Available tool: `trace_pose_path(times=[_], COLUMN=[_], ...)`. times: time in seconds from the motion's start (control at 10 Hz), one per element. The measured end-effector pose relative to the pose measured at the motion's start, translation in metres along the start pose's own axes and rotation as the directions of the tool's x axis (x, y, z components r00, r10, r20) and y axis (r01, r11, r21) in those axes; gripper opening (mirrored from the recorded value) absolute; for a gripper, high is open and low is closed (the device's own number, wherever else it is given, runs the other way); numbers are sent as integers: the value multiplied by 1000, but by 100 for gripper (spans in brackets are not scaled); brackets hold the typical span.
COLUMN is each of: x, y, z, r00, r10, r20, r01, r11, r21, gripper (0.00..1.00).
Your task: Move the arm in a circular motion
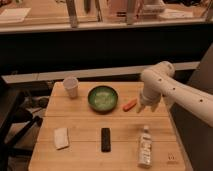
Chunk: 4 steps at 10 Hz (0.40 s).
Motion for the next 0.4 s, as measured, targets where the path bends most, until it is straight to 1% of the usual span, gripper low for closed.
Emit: trace_pose_path(times=[0.2,0.4], x=[-6,-9], y=[6,-10], z=[1,3], r00=[1000,1000], r10=[-7,-29], r20=[1,1], r01=[7,29], r11=[1000,1000], r21=[-2,-1], gripper=[80,80])
